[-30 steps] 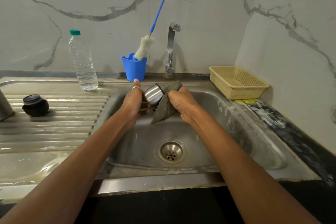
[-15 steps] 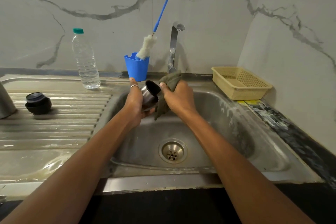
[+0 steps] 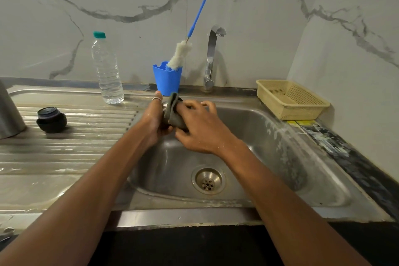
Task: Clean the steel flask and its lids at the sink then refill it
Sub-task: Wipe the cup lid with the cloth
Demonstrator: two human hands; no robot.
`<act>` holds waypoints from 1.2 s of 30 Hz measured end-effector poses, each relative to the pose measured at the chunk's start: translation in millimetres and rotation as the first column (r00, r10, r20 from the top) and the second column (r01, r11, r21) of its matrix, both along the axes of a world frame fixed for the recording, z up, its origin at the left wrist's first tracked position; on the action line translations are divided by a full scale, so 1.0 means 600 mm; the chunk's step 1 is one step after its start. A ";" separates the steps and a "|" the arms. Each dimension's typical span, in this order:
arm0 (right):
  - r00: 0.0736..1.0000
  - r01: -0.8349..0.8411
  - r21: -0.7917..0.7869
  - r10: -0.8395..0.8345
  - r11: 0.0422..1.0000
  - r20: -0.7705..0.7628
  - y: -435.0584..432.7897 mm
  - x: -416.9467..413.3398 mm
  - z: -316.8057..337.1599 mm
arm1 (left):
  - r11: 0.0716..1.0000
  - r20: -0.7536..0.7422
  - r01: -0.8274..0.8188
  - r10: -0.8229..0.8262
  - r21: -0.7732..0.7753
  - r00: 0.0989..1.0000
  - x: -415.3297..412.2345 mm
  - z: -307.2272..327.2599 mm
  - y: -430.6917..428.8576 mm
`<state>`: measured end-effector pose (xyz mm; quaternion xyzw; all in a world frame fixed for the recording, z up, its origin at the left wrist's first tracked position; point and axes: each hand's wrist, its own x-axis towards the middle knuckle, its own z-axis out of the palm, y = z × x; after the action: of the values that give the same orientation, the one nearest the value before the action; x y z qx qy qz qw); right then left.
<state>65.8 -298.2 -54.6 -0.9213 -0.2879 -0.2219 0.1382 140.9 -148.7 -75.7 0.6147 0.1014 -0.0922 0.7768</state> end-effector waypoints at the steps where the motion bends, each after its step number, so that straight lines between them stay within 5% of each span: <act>1: 0.999 -0.006 -0.073 0.009 0.997 0.043 -0.003 0.001 -0.002 | 1.000 0.002 0.014 -0.014 0.020 1.000 0.000 0.001 0.001; 4: 0.999 0.015 -0.102 -0.010 0.995 0.042 0.006 0.008 -0.006 | 0.999 0.027 0.028 -0.029 0.040 0.999 0.005 -0.003 0.004; 8: 0.924 0.154 0.379 0.002 0.913 -0.382 0.028 0.011 -0.003 | 0.977 0.207 -0.096 0.055 0.192 0.977 -0.009 0.000 -0.013; 10: 0.917 0.185 0.458 0.014 0.869 -0.398 0.023 0.012 -0.004 | 0.949 0.321 -0.187 0.100 0.254 0.942 -0.013 0.005 -0.022; 14: 0.996 0.049 -0.021 -0.047 0.999 0.081 -0.008 0.013 -0.013 | 0.986 0.159 0.044 -0.070 0.162 0.985 -0.014 0.013 -0.017; 16: 0.993 0.051 -0.083 -0.041 0.995 0.114 -0.002 0.014 -0.015 | 0.980 0.129 0.084 -0.108 0.181 0.986 -0.016 0.010 -0.011; 18: 0.986 0.090 0.230 -0.054 0.969 -0.157 0.017 0.008 -0.009 | 0.972 0.203 0.018 -0.067 0.233 0.977 -0.013 0.007 -0.008; 19: 0.932 0.159 0.471 0.025 0.868 -0.361 0.025 0.009 -0.003 | 0.970 0.254 -0.025 -0.039 0.243 0.966 -0.015 0.009 -0.011; 21: 0.870 0.238 0.640 0.133 0.730 -0.475 0.025 0.011 0.005 | 0.968 0.299 -0.054 -0.022 0.246 0.954 -0.015 0.010 -0.016; 24: 0.985 0.100 0.174 -0.073 0.980 -0.156 0.001 0.011 -0.007 | 0.981 0.207 0.049 -0.089 0.188 0.974 -0.022 0.013 -0.019; 26: 0.996 0.089 -0.076 -0.090 0.993 -0.003 -0.003 0.011 -0.016 | 0.980 0.145 0.112 -0.137 0.166 0.980 -0.025 0.015 -0.016; 28: 0.991 0.062 0.117 -0.047 0.991 -0.128 0.011 0.016 -0.021 | 0.982 0.170 0.084 -0.113 0.168 0.979 -0.025 0.013 -0.014; 30: 0.877 0.186 0.570 0.126 0.800 -0.463 0.027 0.018 -0.016 | 0.986 0.229 -0.007 -0.032 0.166 0.973 -0.025 0.015 -0.022; 31: 0.833 0.236 0.648 0.192 0.725 -0.518 0.029 0.019 -0.014 | 0.985 0.253 -0.038 -0.006 0.170 0.968 -0.028 0.017 -0.026; 33: 0.897 0.152 0.550 0.119 0.821 -0.425 0.017 0.014 -0.007 | 0.984 0.251 -0.045 0.001 0.171 0.968 -0.030 0.020 -0.028; 36: 0.997 0.045 -0.022 -0.046 0.999 -0.060 -0.013 0.020 -0.014 | 0.969 0.152 0.089 -0.126 0.231 0.980 -0.032 0.019 -0.013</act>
<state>77.6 -305.7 -62.8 -0.9353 -0.2646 -0.1942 0.1323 121.9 -156.7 -64.1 0.7081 0.0127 -0.0711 0.7024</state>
